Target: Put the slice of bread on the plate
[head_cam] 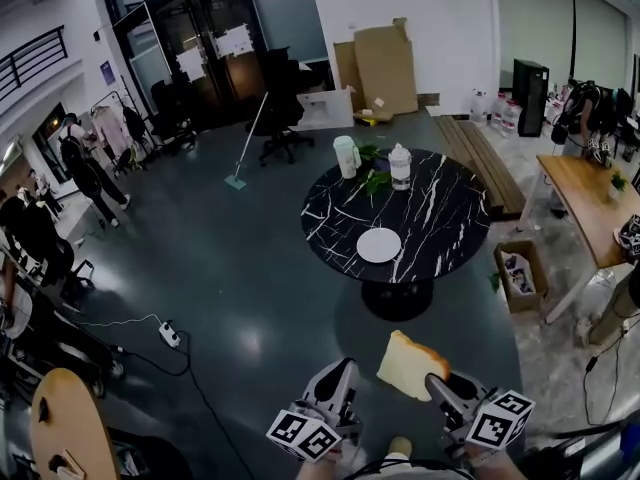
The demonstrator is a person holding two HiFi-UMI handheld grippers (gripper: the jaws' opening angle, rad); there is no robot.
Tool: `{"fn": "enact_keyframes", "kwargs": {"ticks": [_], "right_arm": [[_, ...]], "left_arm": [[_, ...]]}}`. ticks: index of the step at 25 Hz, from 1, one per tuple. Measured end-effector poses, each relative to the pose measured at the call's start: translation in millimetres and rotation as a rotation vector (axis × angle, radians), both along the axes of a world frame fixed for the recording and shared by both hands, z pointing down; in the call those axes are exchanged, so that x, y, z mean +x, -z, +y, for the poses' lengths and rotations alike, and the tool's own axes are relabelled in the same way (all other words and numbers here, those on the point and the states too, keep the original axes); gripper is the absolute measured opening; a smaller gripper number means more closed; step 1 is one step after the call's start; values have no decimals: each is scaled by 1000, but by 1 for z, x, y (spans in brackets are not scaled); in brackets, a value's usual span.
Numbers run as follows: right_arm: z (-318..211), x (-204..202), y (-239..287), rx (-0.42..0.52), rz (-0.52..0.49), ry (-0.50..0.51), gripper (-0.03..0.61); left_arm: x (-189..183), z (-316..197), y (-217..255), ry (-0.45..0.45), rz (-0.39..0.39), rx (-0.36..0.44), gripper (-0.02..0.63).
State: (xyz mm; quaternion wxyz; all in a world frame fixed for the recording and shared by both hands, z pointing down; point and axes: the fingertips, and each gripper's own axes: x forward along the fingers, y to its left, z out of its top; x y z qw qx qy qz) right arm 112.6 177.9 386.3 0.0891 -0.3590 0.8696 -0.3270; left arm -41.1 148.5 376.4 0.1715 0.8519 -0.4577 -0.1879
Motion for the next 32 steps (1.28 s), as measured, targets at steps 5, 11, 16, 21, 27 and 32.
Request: {"fn": "enact_keyframes", "kwargs": {"ticks": [5, 11, 16, 21, 27, 32], "right_arm": [[-15, 1, 1, 23, 9, 16, 89], [-16, -3, -3, 10, 4, 30, 89], [-29, 0, -15, -11, 4, 19, 89], [-50, 0, -16, -12, 0, 2, 89], [-88, 4, -21, -30, 20, -37, 89], [-122, -2, -22, -38, 30, -35, 89]], "left_arm": [[15, -15, 0, -11, -25, 25, 8], [21, -16, 0, -17, -60, 14, 8], [15, -27, -7, 0, -64, 6, 8], [12, -53, -16, -11, -63, -11, 8], [13, -99, -18, -53, -71, 13, 8], [13, -135, -25, -77, -64, -5, 8]]}}
